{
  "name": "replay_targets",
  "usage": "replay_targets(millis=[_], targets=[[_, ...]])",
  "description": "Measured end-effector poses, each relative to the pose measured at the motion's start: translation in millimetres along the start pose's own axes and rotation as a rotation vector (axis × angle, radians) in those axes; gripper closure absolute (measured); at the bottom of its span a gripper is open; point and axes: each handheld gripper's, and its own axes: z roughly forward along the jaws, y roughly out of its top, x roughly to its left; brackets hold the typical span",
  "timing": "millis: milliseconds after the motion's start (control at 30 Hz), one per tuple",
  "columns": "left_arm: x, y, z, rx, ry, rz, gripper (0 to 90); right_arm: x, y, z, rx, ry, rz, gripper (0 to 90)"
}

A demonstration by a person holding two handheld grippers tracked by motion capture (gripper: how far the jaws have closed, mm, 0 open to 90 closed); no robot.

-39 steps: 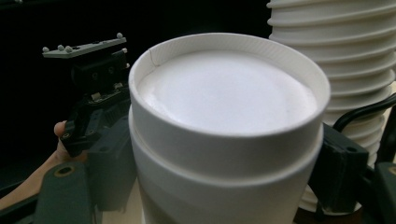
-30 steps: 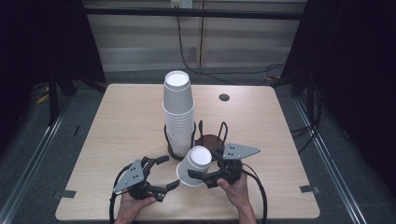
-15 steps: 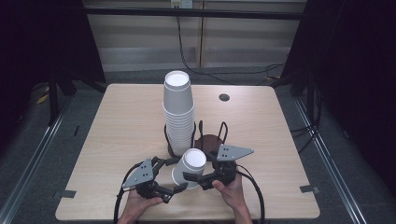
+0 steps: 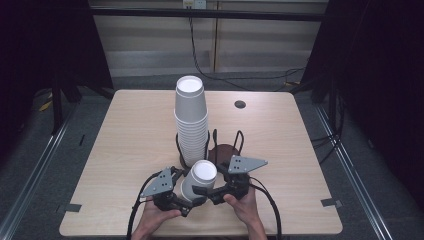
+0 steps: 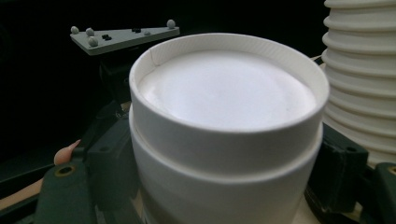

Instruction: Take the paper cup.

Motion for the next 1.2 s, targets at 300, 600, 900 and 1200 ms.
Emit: replay_targets(millis=[300,600,900,1200], targets=[[2.7,5.1,1.4,0.038,-0.005,-0.003,16.8,-1.1,-1.4,-2.1,-0.014,-0.018,0.008,19.3],[5.8,4.9,-1.5,0.055,-0.008,-0.011,17.7,-1.4,-0.8,-1.0,-0.024,-0.047,0.014,13.3],[5.0,7.2,-9.6,0.1,0.017,0.016,17.5,-0.6,2.0,-8.8,-0.052,-0.05,0.007,12.5],[10.7,11.2,-18.4,0.151,0.019,0.015,17.6,-2.9,2.3,-22.9,-0.023,-0.073,0.009,12.4]])
